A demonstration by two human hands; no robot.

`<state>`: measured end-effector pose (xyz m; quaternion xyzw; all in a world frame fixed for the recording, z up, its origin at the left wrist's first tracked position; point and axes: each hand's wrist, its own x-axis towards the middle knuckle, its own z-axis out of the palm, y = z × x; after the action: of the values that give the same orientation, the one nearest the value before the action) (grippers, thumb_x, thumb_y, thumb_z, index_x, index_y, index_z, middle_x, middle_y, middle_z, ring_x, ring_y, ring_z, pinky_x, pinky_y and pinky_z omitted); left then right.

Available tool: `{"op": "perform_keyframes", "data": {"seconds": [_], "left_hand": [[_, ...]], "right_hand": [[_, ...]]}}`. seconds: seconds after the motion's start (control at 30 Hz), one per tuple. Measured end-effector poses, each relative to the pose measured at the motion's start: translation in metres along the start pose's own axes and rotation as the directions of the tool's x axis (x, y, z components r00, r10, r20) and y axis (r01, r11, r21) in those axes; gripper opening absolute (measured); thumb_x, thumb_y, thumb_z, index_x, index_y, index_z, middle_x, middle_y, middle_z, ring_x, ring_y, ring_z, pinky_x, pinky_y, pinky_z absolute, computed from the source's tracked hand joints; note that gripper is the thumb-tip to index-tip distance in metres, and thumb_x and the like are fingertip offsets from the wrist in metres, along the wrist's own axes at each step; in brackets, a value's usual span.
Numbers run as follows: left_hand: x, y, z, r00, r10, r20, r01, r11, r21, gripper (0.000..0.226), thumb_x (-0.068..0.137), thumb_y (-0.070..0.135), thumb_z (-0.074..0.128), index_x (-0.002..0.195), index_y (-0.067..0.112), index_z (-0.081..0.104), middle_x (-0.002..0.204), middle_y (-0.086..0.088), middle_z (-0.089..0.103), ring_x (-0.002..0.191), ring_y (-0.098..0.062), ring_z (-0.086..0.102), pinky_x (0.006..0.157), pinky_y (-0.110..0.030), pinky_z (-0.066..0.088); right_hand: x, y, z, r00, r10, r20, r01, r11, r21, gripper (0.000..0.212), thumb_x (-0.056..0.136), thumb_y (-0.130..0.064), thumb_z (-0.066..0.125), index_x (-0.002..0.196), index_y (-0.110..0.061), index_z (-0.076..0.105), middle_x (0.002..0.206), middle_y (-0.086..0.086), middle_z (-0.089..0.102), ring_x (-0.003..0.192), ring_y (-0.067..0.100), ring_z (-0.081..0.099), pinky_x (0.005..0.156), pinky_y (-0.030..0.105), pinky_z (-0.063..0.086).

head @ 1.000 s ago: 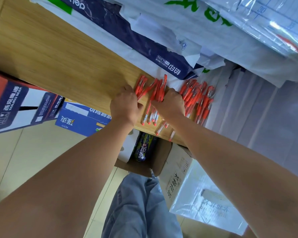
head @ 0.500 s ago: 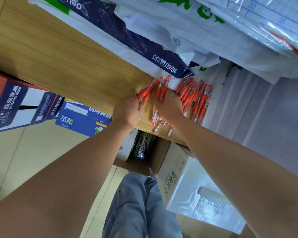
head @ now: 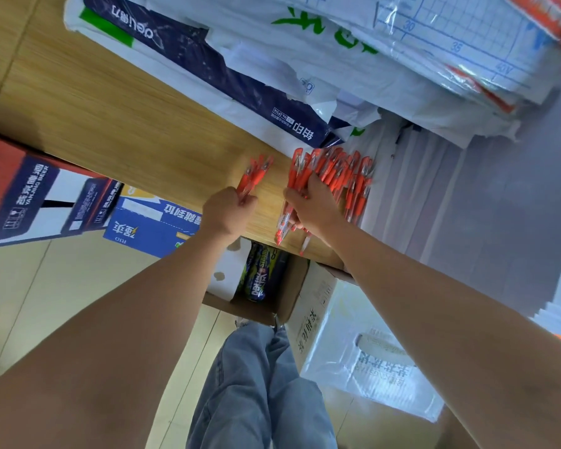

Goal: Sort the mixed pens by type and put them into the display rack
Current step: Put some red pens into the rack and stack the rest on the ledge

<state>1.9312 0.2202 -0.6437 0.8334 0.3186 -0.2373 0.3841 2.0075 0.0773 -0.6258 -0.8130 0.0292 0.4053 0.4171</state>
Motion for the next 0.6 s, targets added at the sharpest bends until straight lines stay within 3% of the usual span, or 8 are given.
{"op": "perform_keyframes", "data": {"seconds": [0.13, 0.23, 0.4, 0.5, 0.6], "left_hand": [[-0.031, 0.012, -0.010, 0.995, -0.027, 0.096, 0.055, 0.953, -0.297, 0.032, 0.100, 0.026, 0.039, 0.071, 0.014, 0.040, 0.059, -0.003, 0.038, 0.052, -0.021, 0.038, 0.047, -0.027, 0.030], [-0.057, 0.027, -0.022, 0.994, -0.016, 0.106, 0.060, 0.902, -0.427, 0.029, 0.103, 0.028, 0.034, 0.081, 0.012, 0.043, 0.070, -0.005, 0.049, 0.053, -0.017, 0.039, 0.049, -0.030, 0.031], [-0.104, 0.056, -0.045, 0.997, 0.068, 0.046, -0.034, 0.855, -0.518, 0.026, 0.104, 0.024, 0.035, 0.083, 0.011, 0.043, 0.067, -0.009, 0.056, 0.049, -0.020, 0.046, 0.045, -0.028, 0.037], [-0.130, 0.077, -0.060, 0.994, 0.083, 0.068, -0.034, 0.844, -0.535, 0.016, 0.102, 0.020, 0.038, 0.092, 0.009, 0.042, 0.065, -0.007, 0.048, 0.048, -0.020, 0.043, 0.047, -0.032, 0.033], [-0.155, 0.103, -0.075, 0.988, 0.140, 0.066, -0.088, 0.859, -0.504, 0.013, 0.102, 0.021, 0.038, 0.096, 0.010, 0.041, 0.066, -0.005, 0.045, 0.048, -0.020, 0.043, 0.049, -0.031, 0.032]], "right_hand": [[-0.028, -0.014, -0.006, 0.999, 0.026, 0.034, -0.030, 0.990, 0.136, 0.016, 0.098, -0.013, 0.051, 0.108, -0.006, 0.042, 0.076, 0.015, 0.053, 0.043, 0.011, 0.046, 0.036, 0.017, 0.038], [-0.051, -0.025, -0.012, 1.000, -0.007, 0.024, 0.003, 0.987, 0.159, 0.012, 0.098, -0.016, 0.051, 0.102, -0.008, 0.043, 0.077, 0.011, 0.055, 0.050, 0.014, 0.048, 0.039, 0.018, 0.042], [-0.101, -0.044, -0.027, 0.995, -0.092, 0.042, 0.082, 0.975, 0.205, 0.005, 0.098, -0.019, 0.051, 0.096, -0.018, 0.047, 0.091, 0.011, 0.067, 0.056, 0.014, 0.052, 0.050, 0.025, 0.043], [-0.137, -0.059, -0.043, 0.988, -0.156, 0.011, 0.149, 0.958, 0.244, 0.009, 0.098, -0.016, 0.051, 0.090, -0.020, 0.048, 0.086, 0.007, 0.072, 0.050, 0.010, 0.051, 0.049, 0.025, 0.042], [-0.176, -0.074, -0.064, 0.976, -0.212, -0.044, 0.216, 0.947, 0.237, 0.003, 0.098, -0.016, 0.051, 0.099, -0.015, 0.053, 0.081, 0.002, 0.072, 0.052, 0.010, 0.054, 0.050, 0.025, 0.044]]}}
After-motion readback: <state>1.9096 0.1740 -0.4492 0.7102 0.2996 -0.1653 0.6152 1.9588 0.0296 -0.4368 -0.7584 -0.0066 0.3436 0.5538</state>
